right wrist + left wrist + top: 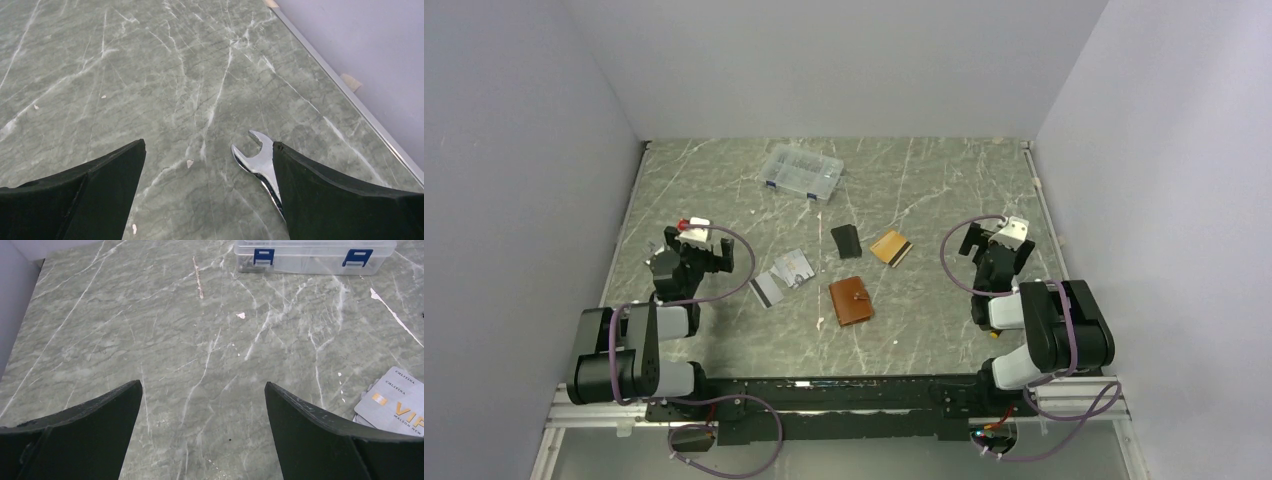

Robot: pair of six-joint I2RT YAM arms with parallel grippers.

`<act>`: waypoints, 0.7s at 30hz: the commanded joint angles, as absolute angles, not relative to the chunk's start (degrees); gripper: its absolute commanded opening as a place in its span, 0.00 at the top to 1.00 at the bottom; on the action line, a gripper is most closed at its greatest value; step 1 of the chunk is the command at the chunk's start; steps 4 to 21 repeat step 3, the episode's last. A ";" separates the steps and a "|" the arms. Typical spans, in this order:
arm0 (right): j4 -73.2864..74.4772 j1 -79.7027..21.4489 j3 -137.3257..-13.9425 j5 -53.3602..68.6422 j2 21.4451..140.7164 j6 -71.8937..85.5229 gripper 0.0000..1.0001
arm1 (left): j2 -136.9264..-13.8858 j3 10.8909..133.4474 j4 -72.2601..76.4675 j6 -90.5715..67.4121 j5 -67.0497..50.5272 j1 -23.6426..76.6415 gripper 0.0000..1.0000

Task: Put the credit cards into the card holder
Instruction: Reset both arms

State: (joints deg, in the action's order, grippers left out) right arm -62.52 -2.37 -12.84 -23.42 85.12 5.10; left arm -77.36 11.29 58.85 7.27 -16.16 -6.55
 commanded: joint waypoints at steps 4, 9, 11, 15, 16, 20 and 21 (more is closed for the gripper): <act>-64.13 -2.14 -13.65 -23.07 84.43 5.33 0.00 | -77.03 12.44 61.30 6.81 -16.08 -6.39 0.01; -64.13 -2.14 -13.65 -23.07 84.43 5.33 0.00 | -77.03 12.44 61.30 6.81 -16.08 -6.39 0.01; -64.13 -2.14 -13.65 -23.07 84.43 5.33 0.00 | -77.03 12.44 61.30 6.81 -16.08 -6.39 0.01; -64.13 -2.14 -13.65 -23.07 84.43 5.33 0.00 | -77.03 12.44 61.30 6.81 -16.08 -6.39 0.01; -64.13 -2.14 -13.65 -23.07 84.43 5.33 0.00 | -77.03 12.44 61.30 6.81 -16.08 -6.39 0.01; -64.13 -2.14 -13.65 -23.07 84.43 5.33 0.00 | -77.03 12.44 61.30 6.81 -16.08 -6.39 0.01; -64.13 -2.14 -13.65 -23.07 84.43 5.33 0.00 | -77.03 12.44 61.30 6.81 -16.08 -6.39 0.01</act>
